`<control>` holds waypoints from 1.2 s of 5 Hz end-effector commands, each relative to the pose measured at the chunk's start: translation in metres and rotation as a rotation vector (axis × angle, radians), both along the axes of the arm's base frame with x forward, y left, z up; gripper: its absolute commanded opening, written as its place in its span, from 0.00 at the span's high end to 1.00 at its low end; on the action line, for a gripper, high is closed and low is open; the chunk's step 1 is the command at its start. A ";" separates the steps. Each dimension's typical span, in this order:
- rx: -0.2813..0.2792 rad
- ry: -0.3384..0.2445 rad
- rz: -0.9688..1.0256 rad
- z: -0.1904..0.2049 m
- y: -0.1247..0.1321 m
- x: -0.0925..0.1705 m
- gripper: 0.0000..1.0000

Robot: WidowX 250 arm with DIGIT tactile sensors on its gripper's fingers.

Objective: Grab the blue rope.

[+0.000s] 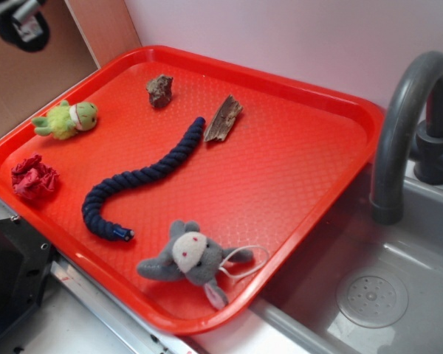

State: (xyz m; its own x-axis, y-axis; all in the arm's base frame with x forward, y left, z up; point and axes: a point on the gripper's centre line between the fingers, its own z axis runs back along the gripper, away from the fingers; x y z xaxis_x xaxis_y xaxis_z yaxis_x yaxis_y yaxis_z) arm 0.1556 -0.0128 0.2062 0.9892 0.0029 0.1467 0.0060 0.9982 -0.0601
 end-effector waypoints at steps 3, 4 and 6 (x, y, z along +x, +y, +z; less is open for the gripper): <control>0.143 0.026 -0.280 -0.085 -0.014 0.035 0.00; 0.183 0.049 -0.291 -0.105 -0.013 0.035 0.00; 0.169 0.119 -0.367 -0.142 -0.014 0.035 0.00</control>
State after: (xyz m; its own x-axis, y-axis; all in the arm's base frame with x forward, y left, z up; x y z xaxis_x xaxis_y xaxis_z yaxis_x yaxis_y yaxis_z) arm 0.1885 -0.0260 0.0592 0.9335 -0.3578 -0.0241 0.3586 0.9307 0.0718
